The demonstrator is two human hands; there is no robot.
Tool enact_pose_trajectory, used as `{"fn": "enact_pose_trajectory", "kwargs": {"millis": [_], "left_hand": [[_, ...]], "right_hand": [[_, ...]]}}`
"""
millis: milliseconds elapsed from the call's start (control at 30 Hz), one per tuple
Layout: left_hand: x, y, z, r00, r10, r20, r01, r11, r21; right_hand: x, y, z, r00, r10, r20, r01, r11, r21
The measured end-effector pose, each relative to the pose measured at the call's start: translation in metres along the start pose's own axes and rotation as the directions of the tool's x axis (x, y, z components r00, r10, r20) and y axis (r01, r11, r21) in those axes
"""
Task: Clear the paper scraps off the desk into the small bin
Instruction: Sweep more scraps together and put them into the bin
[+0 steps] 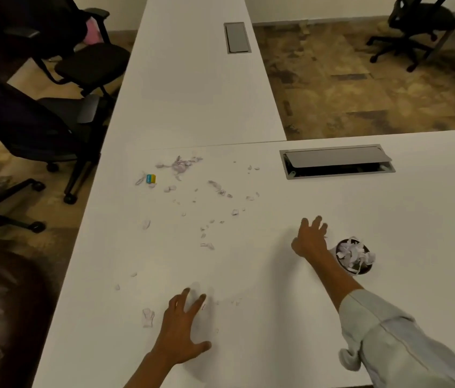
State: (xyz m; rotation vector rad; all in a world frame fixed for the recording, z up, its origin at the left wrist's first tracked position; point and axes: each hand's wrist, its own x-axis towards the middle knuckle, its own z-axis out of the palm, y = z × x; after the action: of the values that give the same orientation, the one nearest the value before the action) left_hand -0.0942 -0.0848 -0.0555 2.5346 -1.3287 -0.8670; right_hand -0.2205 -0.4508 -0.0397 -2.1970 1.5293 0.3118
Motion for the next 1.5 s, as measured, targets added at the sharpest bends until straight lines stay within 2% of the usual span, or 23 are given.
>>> {"fn": "enact_pose_trajectory", "kwargs": {"millis": [100,233,300,433,567,700,867,1000,1133,1200,1267,1367,1500], "left_hand": [[0.006,0.013,0.004,0.997,0.038,0.072,-0.044,0.995,0.085],[0.014,0.029,0.013,0.991,0.080,0.109,-0.096,0.985,0.147],[0.014,0.034,0.018,0.991,0.081,0.108,-0.096,0.986,0.140],[0.007,0.033,0.027,0.993,0.102,0.065,-0.112,0.979,0.171],[0.002,0.019,0.029,0.989,0.128,0.081,-0.142,0.969,0.200],[0.001,0.007,0.031,0.986,0.158,0.056,-0.166,0.969,0.183],[0.000,-0.005,0.025,0.992,0.124,-0.001,-0.122,0.981,0.152],[-0.004,-0.028,0.011,0.993,0.056,-0.107,-0.044,0.993,0.112],[-0.010,-0.061,0.002,0.971,-0.226,-0.079,0.228,0.973,0.027],[-0.014,-0.070,-0.003,0.952,-0.302,-0.052,0.303,0.953,0.011],[-0.018,-0.072,-0.005,0.948,-0.318,-0.009,0.318,0.948,0.024],[-0.020,-0.063,-0.003,0.953,-0.303,-0.023,0.303,0.953,0.005],[-0.019,-0.036,0.006,0.980,-0.198,-0.021,0.197,0.980,-0.022]], "right_hand": [[0.012,-0.002,0.013,0.997,0.073,0.027,-0.067,0.981,-0.182],[0.012,0.002,0.030,0.984,0.170,0.056,-0.158,0.971,-0.180],[-0.001,0.002,0.039,0.995,0.100,0.012,-0.094,0.963,-0.252],[-0.063,-0.017,0.077,0.994,-0.107,0.017,0.108,0.990,-0.086],[-0.129,-0.034,0.131,0.933,-0.360,-0.005,0.360,0.933,-0.004],[-0.174,-0.044,0.159,0.867,-0.496,0.050,0.498,0.862,-0.095],[-0.182,-0.044,0.171,0.843,-0.530,0.096,0.538,0.831,-0.141],[-0.180,-0.054,0.177,0.765,-0.625,0.156,0.643,0.753,-0.140],[-0.178,-0.076,0.187,0.701,-0.686,0.195,0.713,0.681,-0.170],[-0.180,-0.083,0.192,0.658,-0.724,0.207,0.753,0.631,-0.185],[-0.181,-0.086,0.196,0.595,-0.770,0.230,0.804,0.566,-0.184],[-0.183,-0.084,0.198,0.509,-0.822,0.256,0.860,0.481,-0.167],[-0.182,-0.065,0.187,0.425,-0.873,0.238,0.901,0.386,-0.196]]}}
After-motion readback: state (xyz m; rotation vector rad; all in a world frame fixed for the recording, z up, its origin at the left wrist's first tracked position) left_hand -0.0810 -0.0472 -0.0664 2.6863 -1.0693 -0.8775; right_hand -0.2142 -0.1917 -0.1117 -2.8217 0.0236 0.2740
